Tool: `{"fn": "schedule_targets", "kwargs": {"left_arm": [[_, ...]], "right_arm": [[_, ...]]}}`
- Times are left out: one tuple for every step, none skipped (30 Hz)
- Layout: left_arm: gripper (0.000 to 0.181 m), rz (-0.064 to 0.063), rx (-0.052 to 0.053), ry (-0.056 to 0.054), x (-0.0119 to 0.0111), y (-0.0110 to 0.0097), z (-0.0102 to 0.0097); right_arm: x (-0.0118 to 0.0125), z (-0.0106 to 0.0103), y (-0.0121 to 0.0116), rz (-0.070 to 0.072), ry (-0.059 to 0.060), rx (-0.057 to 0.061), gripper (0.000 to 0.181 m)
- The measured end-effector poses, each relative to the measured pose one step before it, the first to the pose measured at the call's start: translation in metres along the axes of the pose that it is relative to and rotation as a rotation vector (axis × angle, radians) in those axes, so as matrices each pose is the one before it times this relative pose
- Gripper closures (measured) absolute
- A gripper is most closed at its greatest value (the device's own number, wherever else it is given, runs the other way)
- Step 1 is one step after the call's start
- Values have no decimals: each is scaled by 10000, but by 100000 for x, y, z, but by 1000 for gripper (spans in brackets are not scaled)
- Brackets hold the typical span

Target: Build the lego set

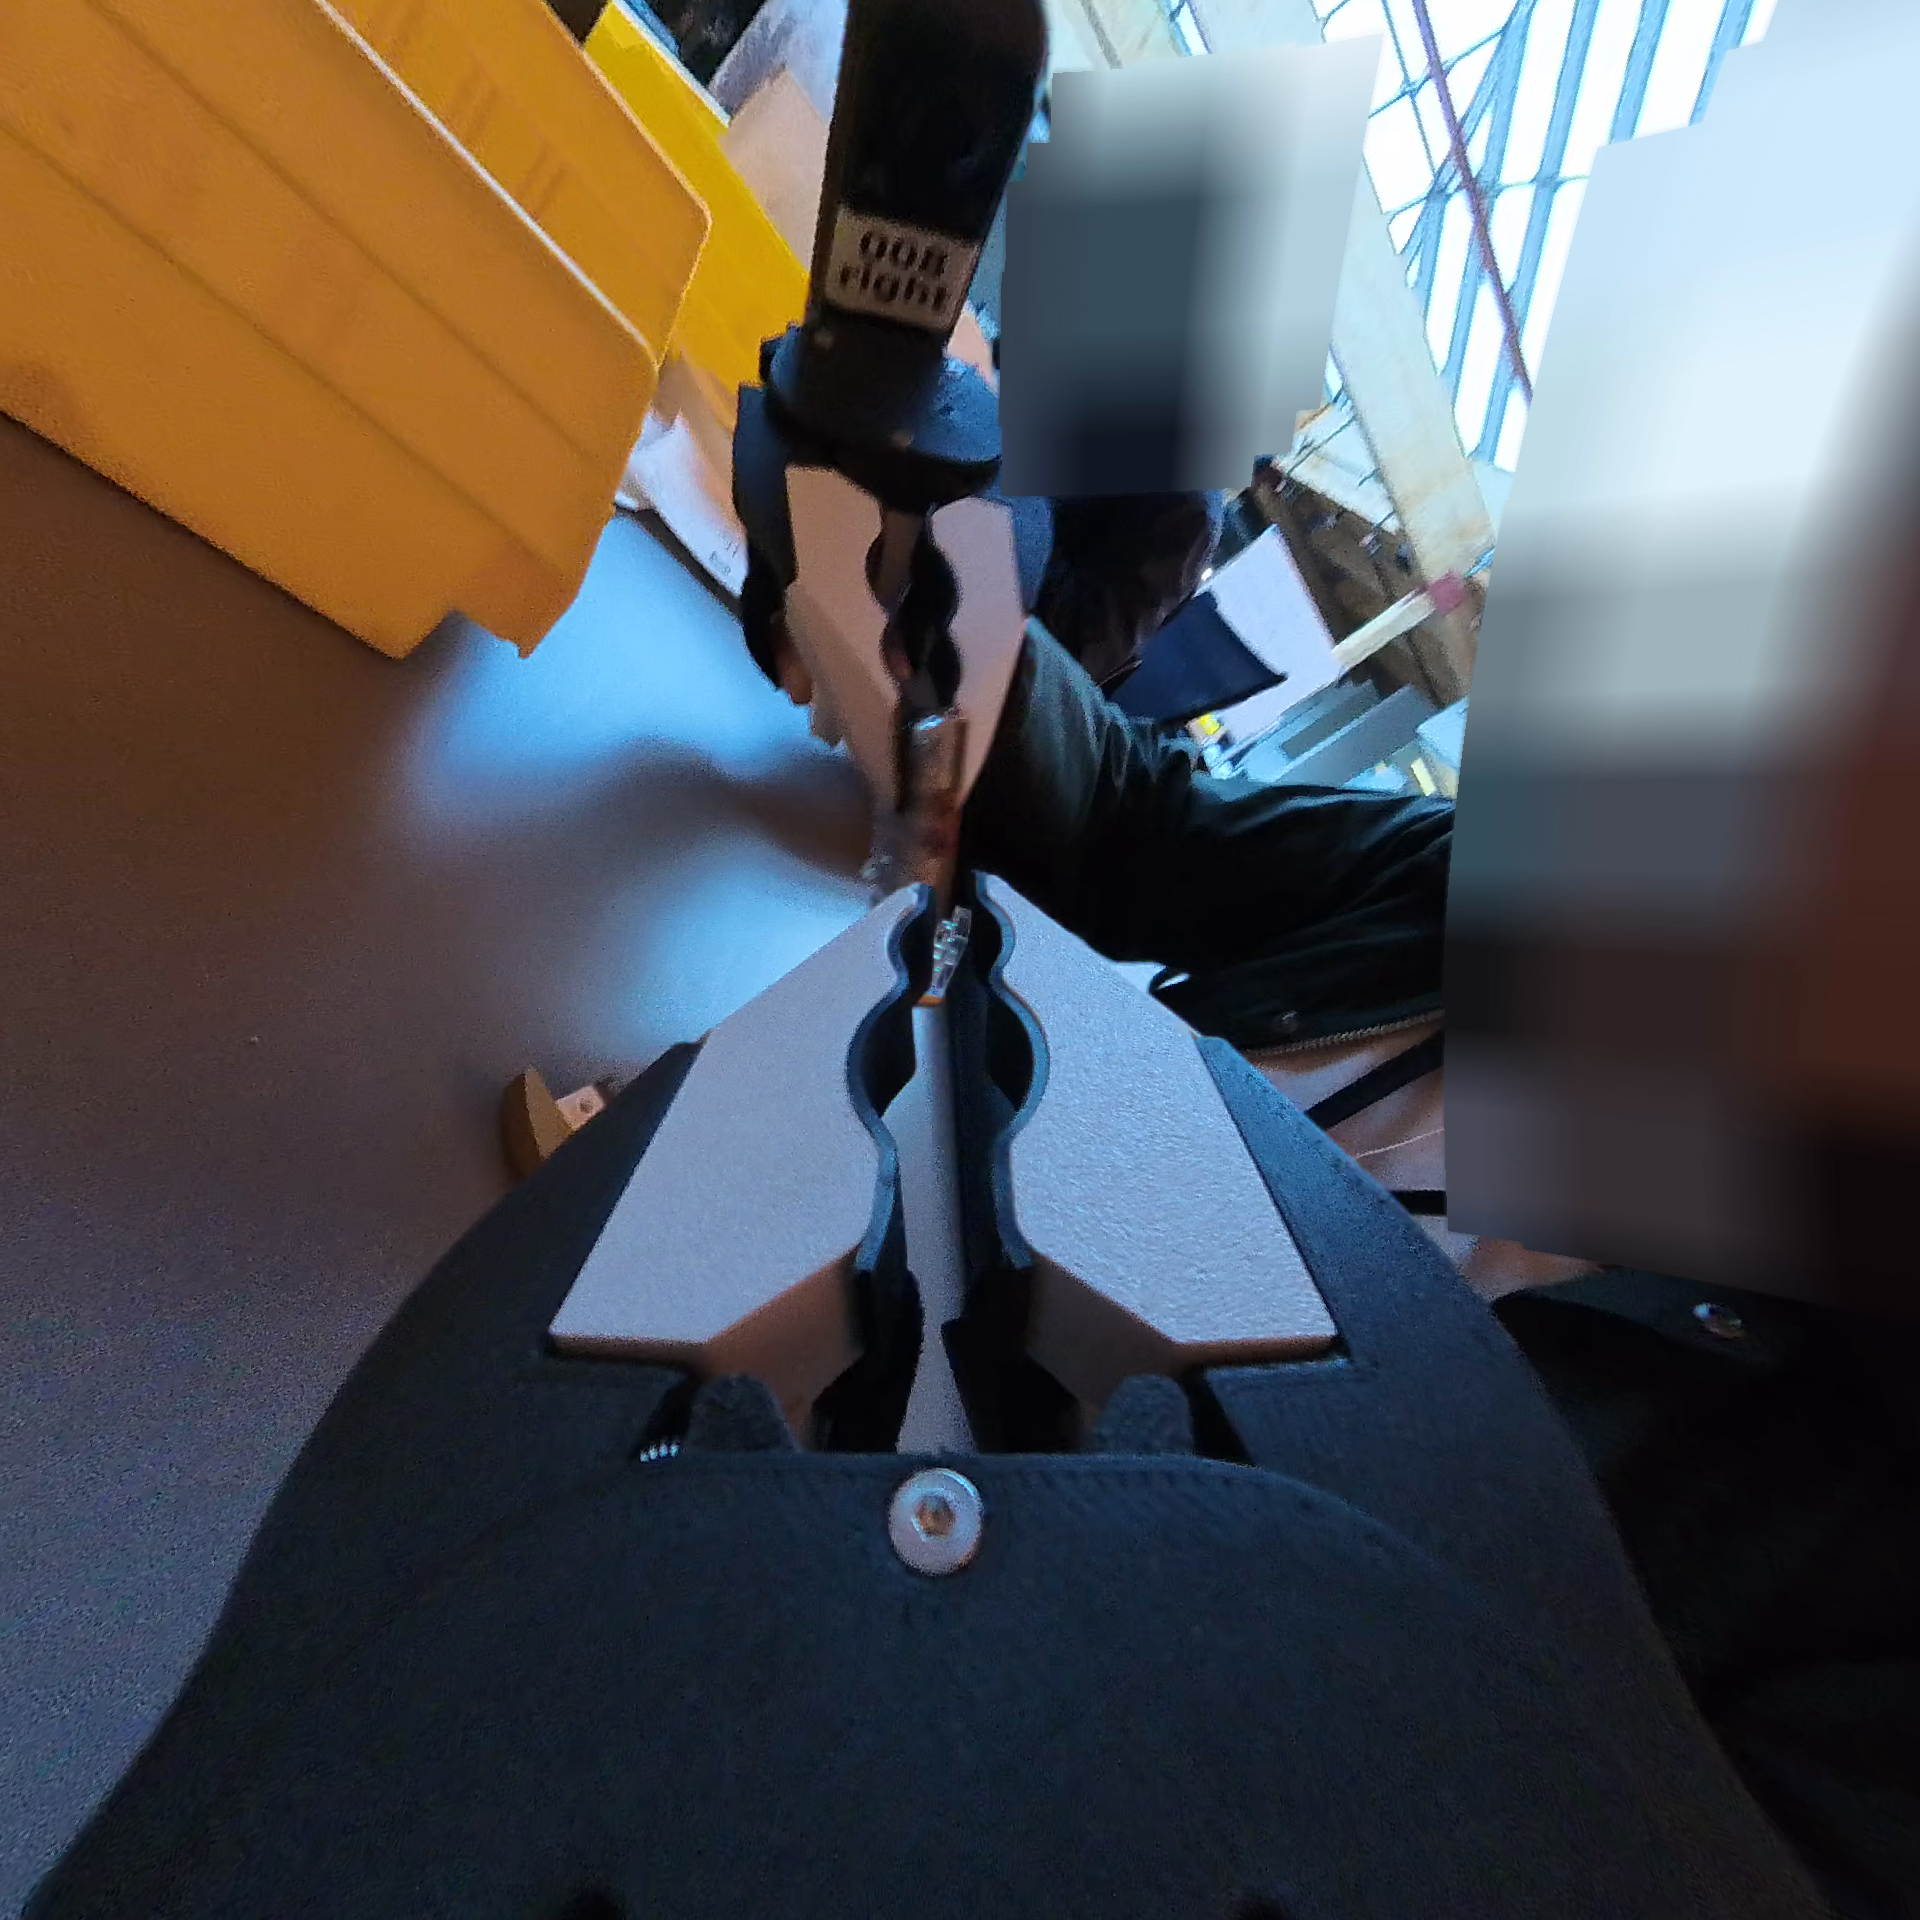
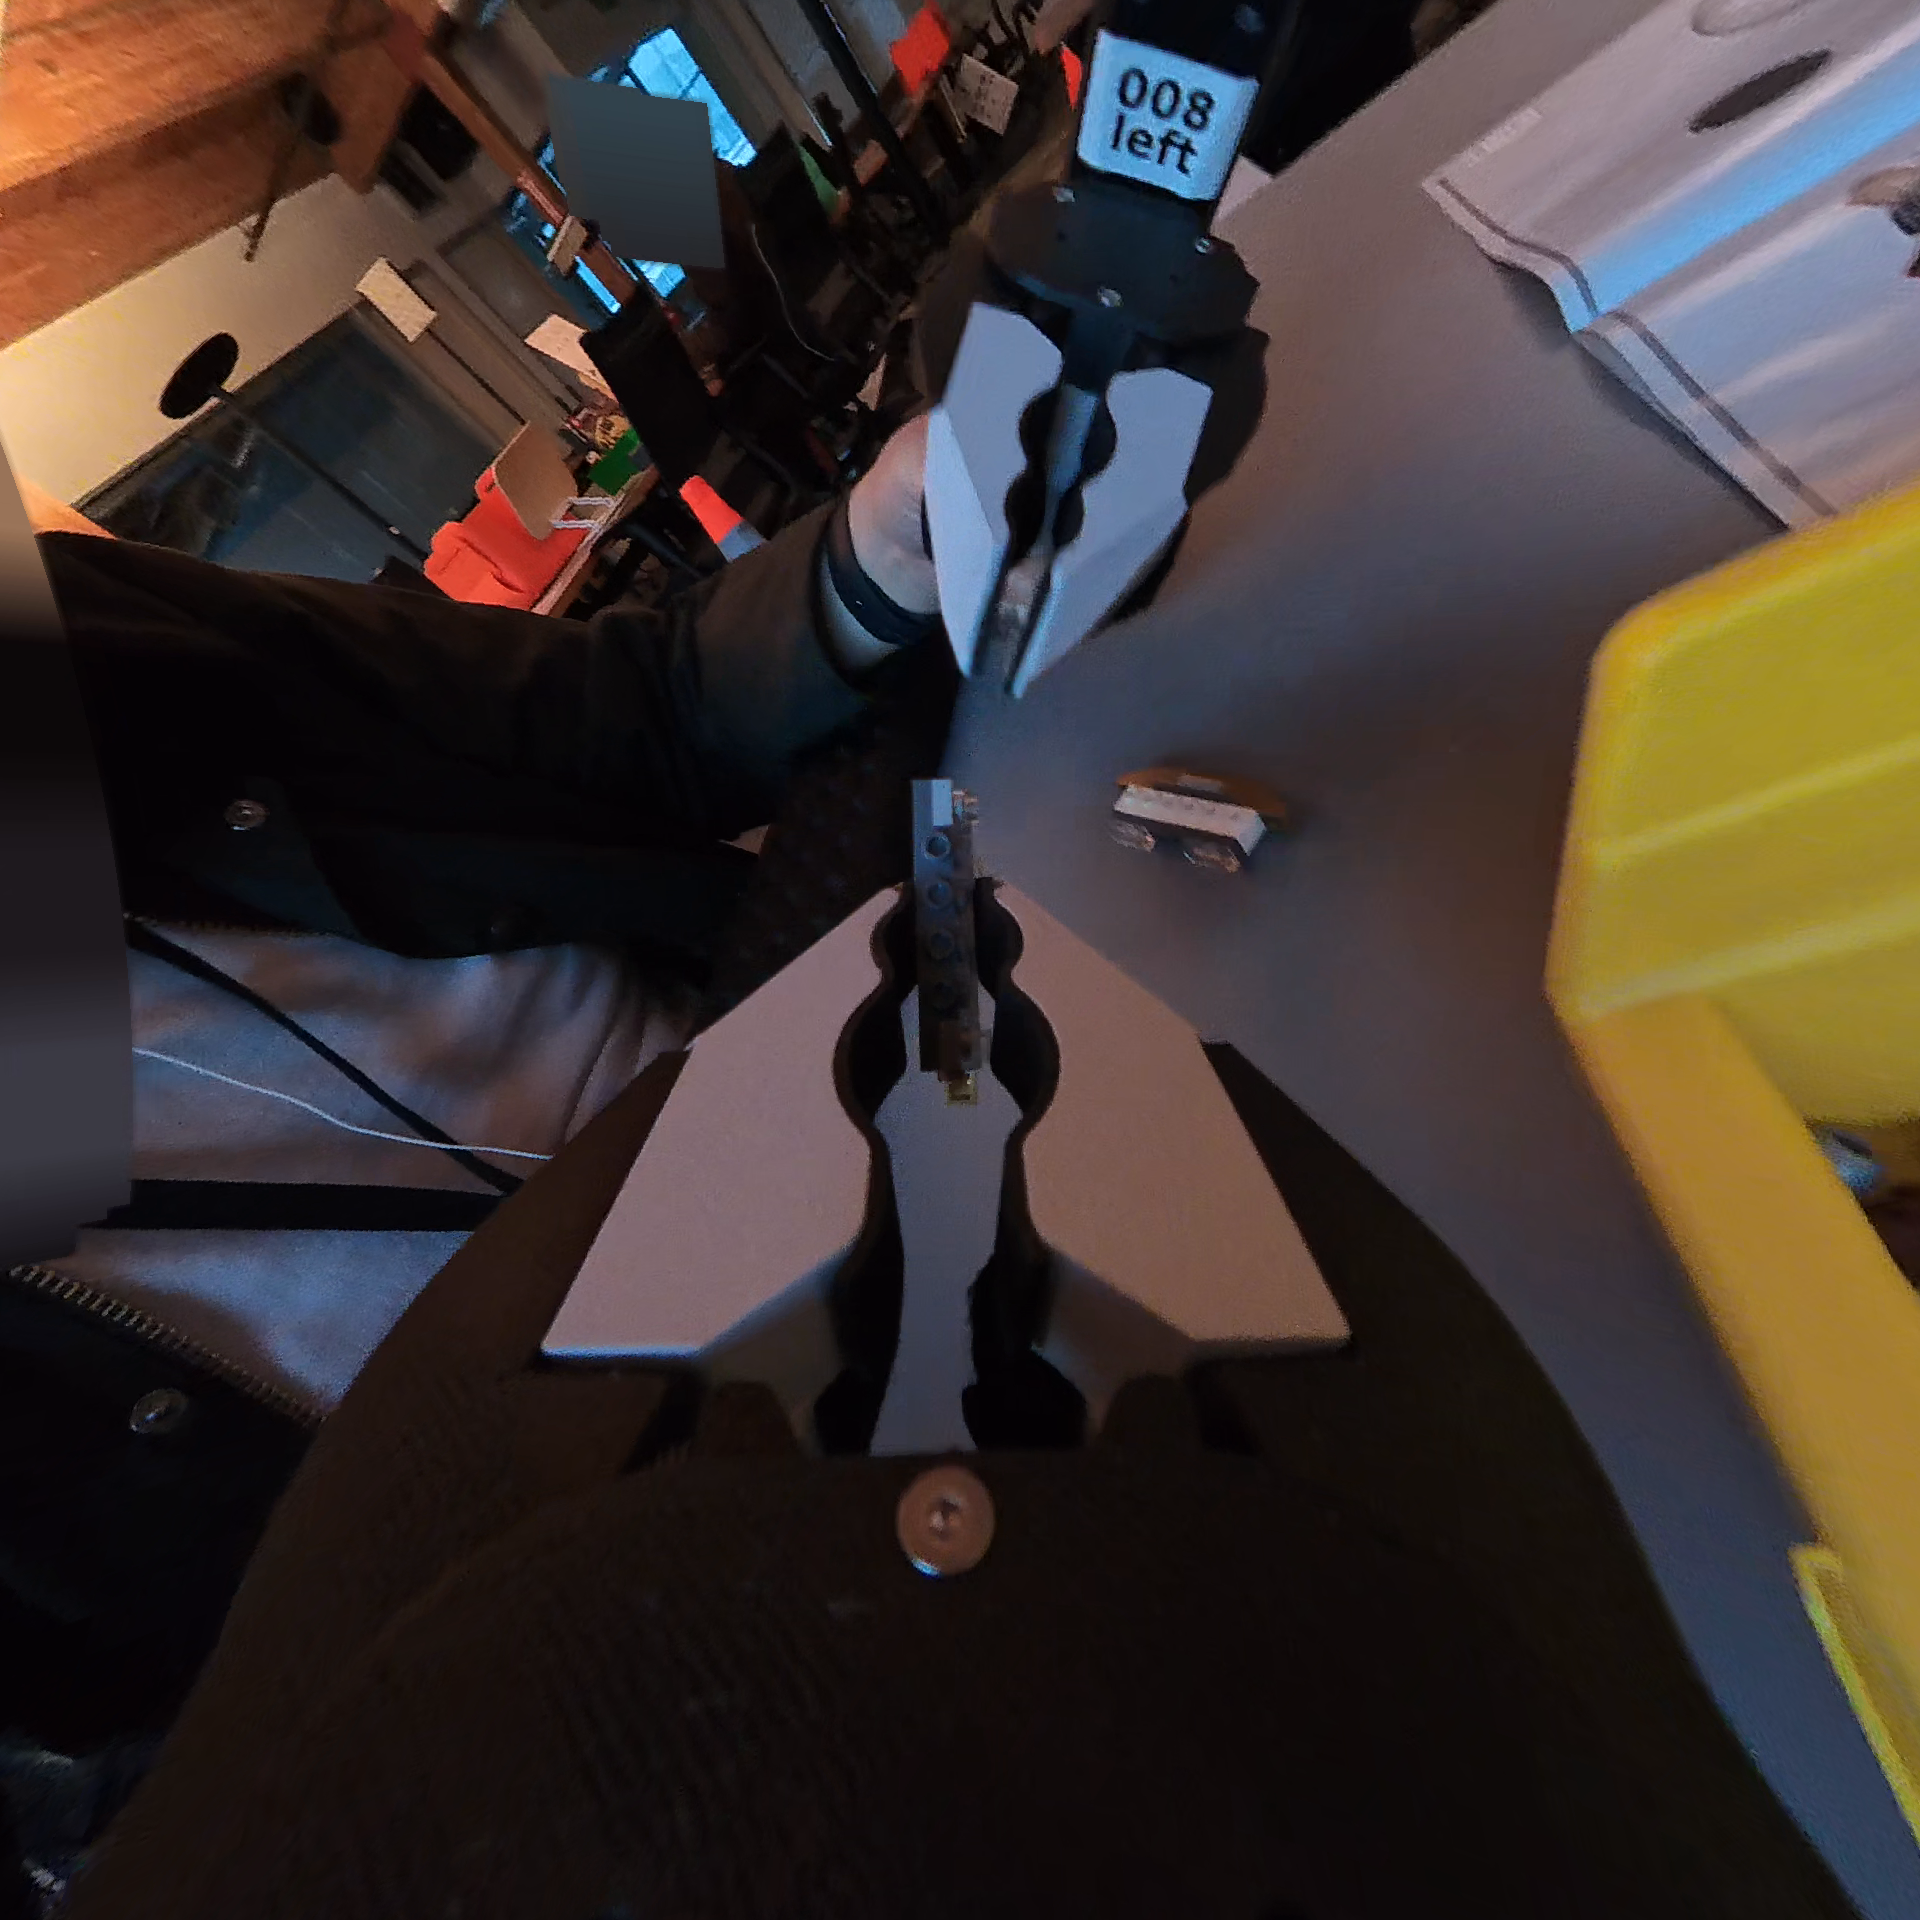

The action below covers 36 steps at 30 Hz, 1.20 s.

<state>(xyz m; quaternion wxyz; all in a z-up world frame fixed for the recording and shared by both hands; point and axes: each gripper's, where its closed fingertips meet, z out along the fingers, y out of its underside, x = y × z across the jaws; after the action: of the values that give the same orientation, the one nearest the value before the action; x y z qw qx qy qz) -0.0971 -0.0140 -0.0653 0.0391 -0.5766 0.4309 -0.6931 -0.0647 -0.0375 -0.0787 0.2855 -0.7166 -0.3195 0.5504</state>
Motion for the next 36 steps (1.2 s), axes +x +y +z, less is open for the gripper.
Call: {"fn": "schedule_targets", "kwargs": {"left_arm": [[177, -200, 269, 281, 286, -392, -203], [177, -250, 311, 422, 445, -431, -193], [178, -311, 343, 413, 366, -465, -211], [178, -336, 323, 252, 54, -402, -214], [178, -328, 271, 107, -220, -290, -202], [178, -326, 214, 42, -328, -199, -156], [178, -283, 186, -6, -368, -163, -72], [178, -159, 183, -76, -340, -195, 0], [178, -7, 221, -105, -227, -261, 77], [178, 104, 167, -15, 68, -234, 158], [178, 206, 115, -4, 226, -215, 225], [178, 277, 95, -51, 253, -180, 276], [179, 294, 13, -141, 130, -43, 323], [179, 290, -42, -229, -10, 59, 333], [179, 274, -72, -180, 51, 138, 350], [179, 229, -73, -87, 160, 161, 342], [179, 180, -75, -109, 60, 166, 312], [179, 163, -44, -113, 20, 132, 261], [179, 123, -53, -5, 121, 122, 219], [179, 52, 65, 3, 111, -118, 57], [179, 88, 40, -90, -70, -79, -13], [178, 92, -39, -34, 19, 21, 32], [178, 56, -26, 7, 81, 7, 35], [178, 53, 20, 0, 63, -65, 19], [178, 70, 10, -44, -6, -14, 12], [178, 83, -13, -45, 2, 7, -12], [178, 70, -11, -16, 29, -7, -11], [178, 20, 23, 55, 119, -46, 10], [177, -9, 74, 106, 183, -147, -38], [176, 7, 199, 103, 189, -354, -159], [174, 35, 289, 91, 191, -517, -276], [174, 39, 251, 75, 169, -485, -332], [175, 22, 136, 14, 58, -314, -330], [175, 6, 89, -70, -78, -227, -314], [175, 13, 105, -68, -94, -238, -315], [176, 3, 90, -54, -78, -210, -305]], "right_arm": [[462, -135, 436, 242, 177, -209, 174], [571, 34, 813, 415, 180, -431, 174], [459, 208, 871, 417, 61, -447, 174], [385, 384, 594, 298, 9, -231, 174], [446, 464, 379, 212, 73, -133, 174], [446, 434, 133, 55, 145, -63, 173], [380, 333, -246, -66, 204, 100, 171], [259, 183, -716, -240, 265, 320, 160], [19, 32, -1059, -315, 260, 504, 151], [-244, -98, -1308, -358, 201, 624, 150], [-533, -112, -1513, -360, 80, 758, 150], [-580, -2, -1358, -192, -1, 731, 150], [-478, 161, -909, 62, -80, 529, 153], [-386, 295, -351, 257, -170, 266, 157], [-267, 363, 52, 373, -218, 61, 159], [-288, 316, 104, 363, -301, 39, 163], [-339, 241, -100, 314, -330, 172, 164], [-254, 154, -221, 296, -265, 231, 167], [-140, 81, -183, 264, -179, 162, 170], [85, -27, -95, 164, -21, 105, 177], [1, -42, -136, 70, -55, 127, 178], [-3, -43, -12, 90, -24, -1, 180], [-22, -20, 39, 46, -24, -72, 180], [-69, -28, -34, -33, -17, -6, 181], [-42, -27, -37, -47, 15, 6, 181], [-21, -43, 9, -42, 24, -36, 181], [-121, -29, -10, -50, -40, -31, 181], [-92, -18, -3, -47, -5, -43, 181], [-77, -4, 35, -84, 0, -58, 181], [12, -30, 101, -129, 61, -95, 181], [182, -45, 170, -192, 180, -140, 181], [257, -46, 147, -247, 241, -115, 181], [118, -35, 126, -238, 152, -107, 181], [10, -43, 59, -245, 108, -87, 181], [-94, -118, -122, -444, 117, -9, 181], [-26, -259, -262, -794, 297, 14, 181]]}}
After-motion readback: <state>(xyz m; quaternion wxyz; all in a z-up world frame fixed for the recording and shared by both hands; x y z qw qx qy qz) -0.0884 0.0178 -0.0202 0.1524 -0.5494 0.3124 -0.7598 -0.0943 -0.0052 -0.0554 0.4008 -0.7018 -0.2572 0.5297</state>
